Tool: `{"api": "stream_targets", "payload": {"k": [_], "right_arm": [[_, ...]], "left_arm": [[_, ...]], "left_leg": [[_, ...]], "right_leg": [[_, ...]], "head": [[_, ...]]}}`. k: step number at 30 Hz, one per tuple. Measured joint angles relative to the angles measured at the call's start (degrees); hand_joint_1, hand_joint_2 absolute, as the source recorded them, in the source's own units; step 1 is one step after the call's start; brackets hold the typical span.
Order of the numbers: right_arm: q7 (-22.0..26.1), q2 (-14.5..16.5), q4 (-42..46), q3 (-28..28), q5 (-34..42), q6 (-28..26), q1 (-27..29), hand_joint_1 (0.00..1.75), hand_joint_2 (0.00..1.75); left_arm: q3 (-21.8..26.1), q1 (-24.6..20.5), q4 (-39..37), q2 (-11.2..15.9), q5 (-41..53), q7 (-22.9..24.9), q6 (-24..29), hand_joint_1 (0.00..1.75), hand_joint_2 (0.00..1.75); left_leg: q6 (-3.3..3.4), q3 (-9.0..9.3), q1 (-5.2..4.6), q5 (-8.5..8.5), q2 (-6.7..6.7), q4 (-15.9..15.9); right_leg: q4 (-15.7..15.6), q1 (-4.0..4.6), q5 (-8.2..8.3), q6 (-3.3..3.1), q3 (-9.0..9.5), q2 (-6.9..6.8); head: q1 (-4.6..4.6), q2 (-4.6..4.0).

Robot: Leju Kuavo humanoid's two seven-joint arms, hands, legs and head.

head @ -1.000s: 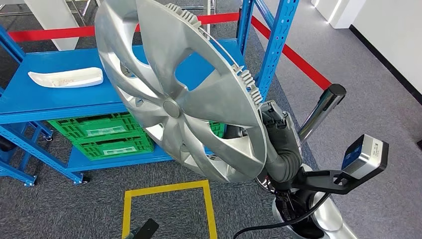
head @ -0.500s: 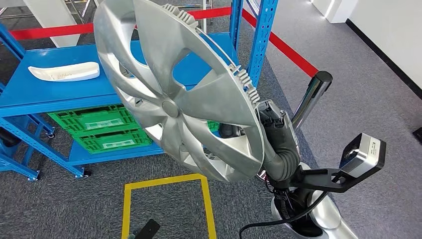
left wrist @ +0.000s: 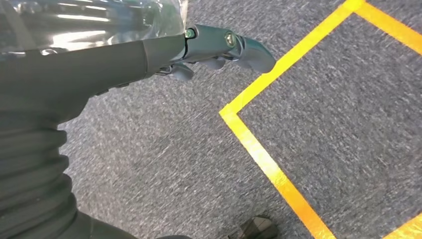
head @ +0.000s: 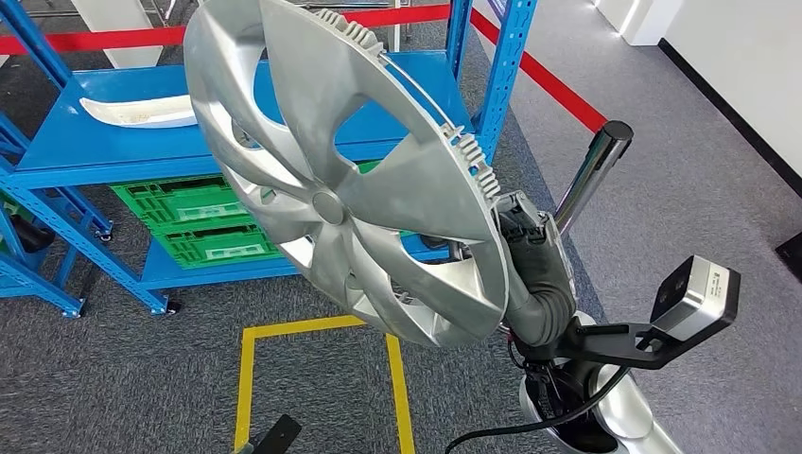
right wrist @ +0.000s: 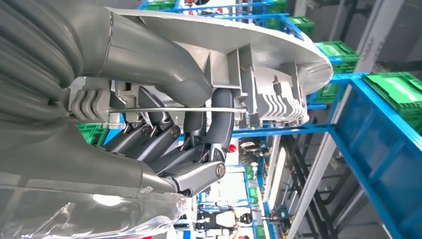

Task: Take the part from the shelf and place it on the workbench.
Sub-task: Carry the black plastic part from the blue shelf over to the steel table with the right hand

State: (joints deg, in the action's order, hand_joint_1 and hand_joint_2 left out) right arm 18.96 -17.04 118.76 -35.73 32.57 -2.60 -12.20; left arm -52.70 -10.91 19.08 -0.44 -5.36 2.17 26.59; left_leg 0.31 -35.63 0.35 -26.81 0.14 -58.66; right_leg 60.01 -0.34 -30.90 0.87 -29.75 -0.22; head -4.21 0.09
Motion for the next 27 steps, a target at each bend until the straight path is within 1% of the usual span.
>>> {"api": "stream_targets", "payload": {"k": [1, 2, 3, 4, 5, 6, 7, 8, 9, 10, 11, 12, 13, 14, 15, 16, 17, 18, 19, 20, 21, 22, 23, 24, 25, 26, 27], "right_arm": [[0.0, 0.0, 0.0, 0.0, 0.0, 0.0, 0.0, 1.75, 1.75], [0.0, 0.0, 0.0, 0.0, 0.0, 0.0, 0.0, 1.75, 1.75], [0.0, 0.0, 0.0, 0.0, 0.0, 0.0, 0.0, 1.75, 1.75], [0.0, 0.0, 0.0, 0.0, 0.0, 0.1, 0.0, 1.75, 1.75], [0.0, 0.0, 0.0, 0.0, 0.0, 0.1, -0.1, 1.75, 1.75], [0.0, 0.0, 0.0, 0.0, 0.0, 0.1, -0.1, 1.75, 1.75], [0.0, 0.0, 0.0, 0.0, 0.0, 0.2, -0.1, 1.75, 1.75], [-0.1, 0.0, -0.1, 0.0, 0.0, 0.3, -0.1, 1.75, 1.75], [-0.1, 0.0, -0.1, -0.1, 0.0, 0.3, -0.1, 1.75, 1.75], [-0.1, 0.0, -0.2, -0.1, 0.0, 0.4, -0.1, 1.75, 1.75], [-0.1, 0.0, -0.2, -0.1, 0.0, 0.4, 0.0, 1.75, 1.75], [-0.1, 0.0, -0.2, -0.1, 0.0, 0.5, 0.0, 1.75, 1.75], [-0.1, 0.0, -0.2, -0.1, 0.0, 0.6, 0.0, 1.75, 1.75], [-0.1, 0.0, -0.2, -0.1, 0.0, 0.6, -0.1, 1.75, 1.75], [0.0, 0.0, -0.2, -0.1, 0.0, 0.7, -0.1, 1.75, 1.75], [0.1, 0.0, -0.2, -0.1, 0.0, 0.8, -0.1, 1.75, 1.75], [0.2, 0.0, -0.2, -0.1, 0.0, 0.9, -0.1, 1.75, 1.75], [0.2, 0.0, -0.2, -0.1, 0.1, 1.0, -0.1, 1.75, 1.75], [0.3, 0.0, -0.2, 0.0, 0.2, 1.1, -0.1, 1.75, 1.75], [0.4, 0.0, -0.3, 0.0, 0.3, 1.1, -0.1, 1.75, 1.75], [0.4, 0.0, -0.3, 0.0, 0.4, 1.2, -0.1, 1.75, 1.75], [0.5, 0.0, -0.3, 0.0, 0.4, 1.3, -0.1, 1.75, 1.75], [0.5, 0.0, -0.4, 0.0, 0.5, 1.4, -0.1, 1.75, 1.75], [0.6, 0.0, -0.4, 0.0, 0.5, 1.5, 0.0, 1.75, 1.75], [0.6, 0.0, -0.5, -0.1, 0.5, 1.5, 0.0, 1.75, 1.75], [0.6, 0.0, -0.6, 0.0, 0.6, 1.5, 0.0, 1.75, 1.75], [0.7, 0.0, -0.7, 0.0, 0.6, 1.6, 0.0, 1.75, 1.75]], "left_arm": [[0.0, 0.0, 0.0, -0.1, 0.0, -0.1, 0.1, 0.0, 1.75], [0.0, 0.1, 0.0, -0.2, -0.1, -0.1, 0.0, 0.0, 1.75], [0.0, 0.1, 0.0, -0.2, -0.1, -0.2, -0.3, 0.0, 1.75], [0.0, 0.1, 0.0, -0.2, -0.2, -0.2, -0.6, 0.0, 1.75], [0.0, 0.2, 0.0, -0.1, -0.3, -0.3, -0.9, 0.0, 1.75], [0.0, 0.2, 0.0, -0.1, -0.4, -0.3, -1.2, 0.0, 1.75], [0.0, 0.2, 0.0, 0.0, -0.4, -0.3, -1.3, 0.0, 1.75], [0.0, 0.1, 0.0, 0.0, -0.5, -0.3, -1.4, 0.0, 1.75], [0.0, 0.2, 0.0, 0.1, -0.6, -0.3, -1.4, 0.0, 1.75], [0.0, 0.2, 0.0, 0.1, -0.6, -0.3, -1.4, 0.0, 1.75], [0.0, 0.2, 0.0, 0.2, -0.6, -0.3, -1.4, 0.0, 1.75], [0.0, 0.2, 0.0, 0.3, -0.6, -0.3, -1.4, 0.0, 1.75], [0.0, 0.1, 0.0, 0.4, -0.7, -0.3, -1.4, 0.0, 1.75], [0.0, 0.1, 0.0, 0.4, -0.7, -0.3, -1.4, 0.0, 1.75], [0.0, 0.1, 0.0, 0.5, -0.7, -0.3, -1.3, 0.0, 1.75], [0.0, 0.0, 0.0, 0.5, -0.7, -0.3, -1.3, 0.0, 1.75], [0.0, 0.0, 0.0, 0.5, -0.8, -0.3, -1.2, 0.0, 1.75], [0.0, 0.0, 0.0, 0.6, -0.8, -0.3, -1.1, 0.0, 1.75], [0.0, 0.0, 0.0, 0.6, -0.8, -0.3, -1.1, 0.0, 1.75], [0.0, -0.1, 0.0, 0.7, -0.9, -0.2, -1.1, 0.0, 1.75], [0.0, -0.1, 0.0, 0.7, -0.9, -0.2, -1.1, 0.0, 1.75], [0.0, -0.2, 0.0, 0.7, -0.9, -0.2, -1.1, 0.0, 1.75], [0.0, -0.2, 0.0, 0.8, -0.8, -0.1, -1.1, 0.0, 1.75], [0.0, -0.2, 0.0, 0.8, -0.8, 0.0, -1.1, 0.0, 1.75], [0.0, -0.2, 0.0, 0.9, -0.8, 0.1, -1.1, 0.0, 1.75], [0.0, -0.2, 0.0, 0.9, -0.8, 0.2, -1.0, 0.0, 1.75], [0.0, -0.2, 0.0, 1.0, -0.8, 0.2, -1.0, 0.0, 1.75]], "left_leg": [[-0.37, -0.29, 0.0, 0.38, 0.0, -0.1], [-0.76, -0.48, 0.03, 0.81, 0.0, 0.0], [-1.12, -0.65, 0.12, 1.03, -0.01, 0.0], [-1.45, -0.85, 0.19, 0.56, -0.05, -0.3], [-1.75, -1.22, 0.23, -0.82, -0.1, -1.3], [-2.01, -1.85, 0.28, -3.08, -0.13, -3.5], [-2.26, -2.65, 0.3, -5.79, -0.15, -6.7], [-2.45, -3.49, 0.33, -8.13, -0.15, -10.3], [-2.59, -3.99, 0.34, -9.46, -0.15, -13.4], [-2.66, -3.83, 0.34, -9.53, -0.15, -15.0], [-2.65, -2.77, 0.34, -8.48, -0.15, -14.6], [-2.55, -0.81, 0.34, -6.85, -0.15, -12.3], [-2.33, 1.83, 0.32, -5.55, -0.18, -8.6], [-2.07, 4.41, 0.24, -4.91, -0.23, -4.6], [-1.82, 6.27, 0.15, -4.82, -0.28, -1.4], [-1.57, 7.27, 0.02, -5.09, -0.32, 0.5], [-1.33, 7.39, -0.11, -5.17, -0.35, 1.2], [-0.96, 7.11, -0.11, -4.89, -0.33, 1.4], [-0.5, 6.8, -0.05, -4.47, -0.27, 1.6], [0.02, 6.4, 0.06, -3.97, -0.2, 1.7], [0.46, 5.91, 0.18, -3.42, -0.12, 1.8], [0.74, 5.35, 0.2, -2.95, -0.06, 1.8], [0.91, 4.71, 0.16, -2.54, -0.03, 1.7], [0.96, 4.02, 0.12, -2.14, -0.01, 1.5], [0.97, 3.31, 0.08, -1.76, 0.01, 1.3], [0.94, 2.61, 0.05, -1.42, 0.02, 1.1], [0.88, 1.94, 0.03, -1.13, 0.02, 0.8]], "right_leg": [[-1.6, 0.14, -0.28, -0.32, 0.76, 0.09], [-2.1, 0.27, -0.2, -0.67, 0.77, 0.19], [-2.3, 0.21, 0.18, -1.1, 0.48, 0.2], [-2.4, 0.14, 0.64, -1.55, 0.18, 0.15], [-2.5, 0.01, 1.16, -2.0, -0.2, 0.03], [-2.6, -0.12, 1.66, -2.36, -0.67, -0.11], [-2.5, -0.09, 2.09, -2.58, -1.25, -0.21], [-2.4, -0.07, 2.49, -2.71, -1.87, -0.29], [-2.2, -0.04, 2.87, -2.74, -2.53, -0.35], [-2.0, -0.02, 3.25, -2.71, -3.23, -0.38], [-1.8, -0.02, 3.59, -2.64, -3.93, -0.39], [-1.5, -0.02, 3.9, -2.52, -4.58, -0.38], [-1.2, -0.03, 4.16, -2.37, -5.14, -0.37], [-0.9, 0.03, 4.38, -2.14, -5.61, -0.36], [-0.7, 0.07, 4.67, -1.85, -5.97, -0.36], [-0.6, 0.09, 5.01, -1.49, -6.26, -0.37], [-0.6, 0.1, 5.43, -1.11, -6.49, -0.38], [-0.7, 0.07, 5.83, -0.74, -6.66, -0.38], [-0.7, 0.02, 5.7, -0.39, -6.9, -0.34], [0.0, -0.02, 4.73, -0.08, -7.25, -0.28], [1.7, -0.06, 2.86, 0.2, -7.86, -0.23], [4.6, -0.14, 0.3, 0.46, -8.74, -0.2], [8.3, -0.18, -2.2, 0.67, -9.74, -0.19], [11.9, -0.21, -3.96, 0.82, -10.58, -0.19], [14.3, -0.21, -4.57, 0.9, -10.82, -0.18], [14.8, -0.2, -4.05, 0.9, -10.2, -0.18], [13.1, -0.2, -2.69, 0.79, -8.49, -0.18]], "head": [[-0.02, 0.0], [0.0, 0.0], [-0.03, 0.0], [0.0, 0.0], [0.1, 0.0], [0.23, 0.0], [0.39, 0.0], [0.51, 0.0], [0.57, 0.0], [0.61, 0.0], [0.62, 0.0], [0.63, 0.0], [0.64, 0.0], [0.64, 0.0], [0.64, 0.0], [0.64, 0.0], [0.62, 0.0], [0.62, 0.0], [0.65, 0.0], [0.57, 0.0], [0.46, 0.0], [0.34, 0.0], [0.19, 0.0], [0.13, 0.0], [0.11, 0.0], [0.07, 0.0], [0.04, 0.0]]}}
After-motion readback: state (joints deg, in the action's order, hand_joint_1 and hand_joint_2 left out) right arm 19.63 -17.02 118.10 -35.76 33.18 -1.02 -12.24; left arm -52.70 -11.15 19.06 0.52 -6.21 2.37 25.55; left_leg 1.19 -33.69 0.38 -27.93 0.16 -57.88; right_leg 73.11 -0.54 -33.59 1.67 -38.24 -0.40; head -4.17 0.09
